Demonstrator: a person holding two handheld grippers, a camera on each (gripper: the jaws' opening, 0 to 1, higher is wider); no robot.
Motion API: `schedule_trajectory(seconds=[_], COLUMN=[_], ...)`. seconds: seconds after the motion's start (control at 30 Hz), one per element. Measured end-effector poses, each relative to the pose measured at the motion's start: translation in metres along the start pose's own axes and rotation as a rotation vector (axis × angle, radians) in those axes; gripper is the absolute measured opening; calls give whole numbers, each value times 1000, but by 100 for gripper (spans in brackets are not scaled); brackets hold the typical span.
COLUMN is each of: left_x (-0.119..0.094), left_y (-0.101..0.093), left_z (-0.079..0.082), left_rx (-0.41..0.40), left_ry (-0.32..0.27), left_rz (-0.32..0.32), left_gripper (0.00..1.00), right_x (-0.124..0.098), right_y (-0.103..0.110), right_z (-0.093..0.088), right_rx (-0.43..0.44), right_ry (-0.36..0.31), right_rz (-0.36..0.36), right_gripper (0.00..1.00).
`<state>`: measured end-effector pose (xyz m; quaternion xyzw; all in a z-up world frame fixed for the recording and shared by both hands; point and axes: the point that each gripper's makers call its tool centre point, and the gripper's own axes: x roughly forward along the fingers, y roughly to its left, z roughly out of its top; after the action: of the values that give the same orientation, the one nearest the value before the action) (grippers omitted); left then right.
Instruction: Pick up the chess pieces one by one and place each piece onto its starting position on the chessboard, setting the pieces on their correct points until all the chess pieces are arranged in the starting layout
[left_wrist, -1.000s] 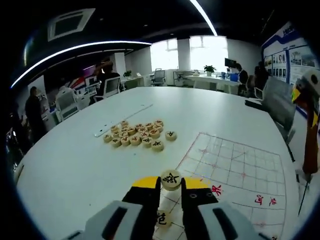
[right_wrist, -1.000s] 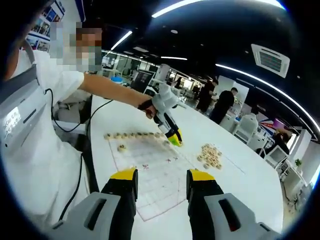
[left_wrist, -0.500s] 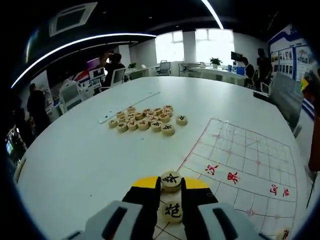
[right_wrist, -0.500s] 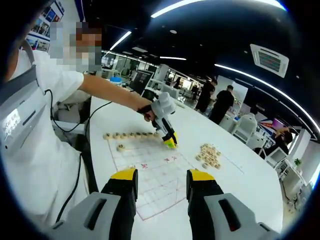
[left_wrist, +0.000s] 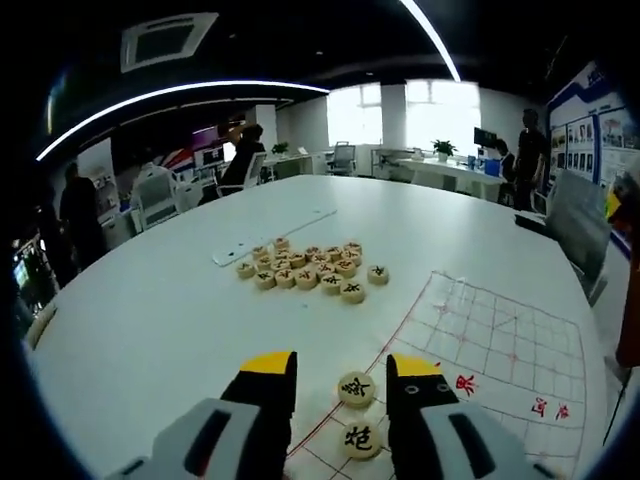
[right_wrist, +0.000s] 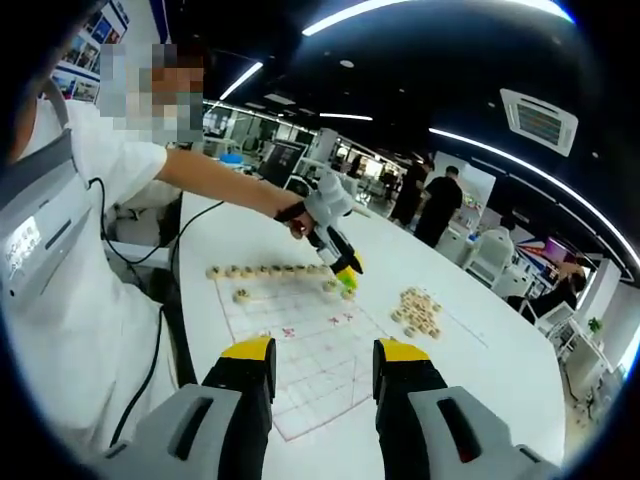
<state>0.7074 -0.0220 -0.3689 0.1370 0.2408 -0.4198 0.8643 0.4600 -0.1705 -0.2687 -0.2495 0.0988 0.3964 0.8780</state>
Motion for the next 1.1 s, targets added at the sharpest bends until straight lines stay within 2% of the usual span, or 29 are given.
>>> schedule_trajectory(seconds=[0.13, 0.4, 0.7, 0.83, 1.1], left_x=[10, 34, 66, 81, 97], left_y=[-9, -28, -34, -33, -15], left_z=[-1, 9, 21, 22, 22], left_rx=[12, 5, -23, -27, -78], left_ry=[8, 9, 18, 34, 37], left_rz=[-9, -28, 21, 40, 92], left_gripper=[38, 38, 38, 38, 35], right_x=[0, -3, -4, -3, -3], right_y=[0, -2, -1, -1, -3], right_z=[0, -1, -1, -1, -4], right_rx=[0, 3, 3, 4, 8], right_ry=[-1, -3, -5, -6, -2], right_rz=[0, -5, -4, -2, -5], right_gripper=[40, 40, 40, 40, 40])
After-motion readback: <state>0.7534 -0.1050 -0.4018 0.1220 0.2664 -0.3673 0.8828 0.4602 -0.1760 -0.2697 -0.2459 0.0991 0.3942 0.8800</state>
